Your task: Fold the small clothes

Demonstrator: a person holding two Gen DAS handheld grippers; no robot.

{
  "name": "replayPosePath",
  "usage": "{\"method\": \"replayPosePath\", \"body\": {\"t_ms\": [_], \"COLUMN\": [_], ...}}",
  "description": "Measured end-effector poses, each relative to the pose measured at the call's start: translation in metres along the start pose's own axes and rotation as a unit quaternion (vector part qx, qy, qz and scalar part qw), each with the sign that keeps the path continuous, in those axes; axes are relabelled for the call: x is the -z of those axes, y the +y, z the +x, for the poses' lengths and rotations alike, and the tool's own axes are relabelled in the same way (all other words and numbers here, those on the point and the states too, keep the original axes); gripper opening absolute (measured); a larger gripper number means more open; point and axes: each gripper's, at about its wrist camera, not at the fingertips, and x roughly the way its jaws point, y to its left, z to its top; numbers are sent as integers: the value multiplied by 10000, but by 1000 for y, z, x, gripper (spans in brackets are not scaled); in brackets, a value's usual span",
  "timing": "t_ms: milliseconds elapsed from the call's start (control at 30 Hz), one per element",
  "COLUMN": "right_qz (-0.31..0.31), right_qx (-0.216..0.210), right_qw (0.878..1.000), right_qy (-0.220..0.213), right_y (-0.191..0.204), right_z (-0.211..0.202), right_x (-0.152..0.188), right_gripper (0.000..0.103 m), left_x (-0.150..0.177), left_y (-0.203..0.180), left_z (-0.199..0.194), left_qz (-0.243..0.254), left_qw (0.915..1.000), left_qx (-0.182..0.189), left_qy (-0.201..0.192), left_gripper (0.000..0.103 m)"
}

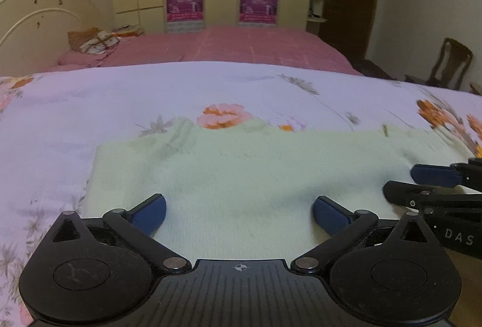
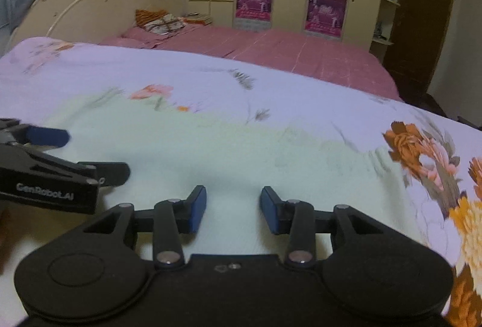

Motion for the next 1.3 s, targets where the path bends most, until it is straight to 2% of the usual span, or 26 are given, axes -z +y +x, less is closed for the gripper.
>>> {"method": "replayPosePath", "body": {"t_ms": [133, 300, 400, 500, 600, 667, 800, 967, 1300], "right_qz": [406, 438, 447, 391, 628, 820, 693, 546, 766], "right_qx": [-81, -294, -164, 155, 354, 180, 17, 128, -2], "right_qw": [9991, 9986, 9988, 9991, 9972, 9964, 9976, 9978, 9968], "right_qy": [101, 12, 123, 99, 194, 118, 81, 343, 245], "right_y": [-9, -6, -7, -16, -26, -26, -6, 4, 6], "right_z": [1, -30, -36, -37, -46, -59, -70, -63, -92], "right_x": [-8, 1, 14, 23, 23, 23, 29, 44, 47], "right_gripper": [42, 42, 44, 44, 44, 45, 48, 49, 55], "left_x": [-1, 13, 21, 23, 23, 25, 32, 42, 40], "left_y": [-2, 6, 12, 21, 28, 28, 23, 18, 14], "left_z": [-12, -31, -36, -44, -57, -65, -69, -67, -86], "left_qz": [-23, 18, 69, -6, -189, -243, -131, 101, 63], "left_qw": [10000, 10000, 9999, 9999, 9996, 9995, 9994, 9984, 9981], "left_qx": [18, 27, -2, -64, -158, -117, -189, -356, -382], "left_qy": [65, 90, 76, 102, 139, 156, 256, 425, 470], "left_gripper": [103, 103, 103, 103, 103, 103, 103, 103, 103]}}
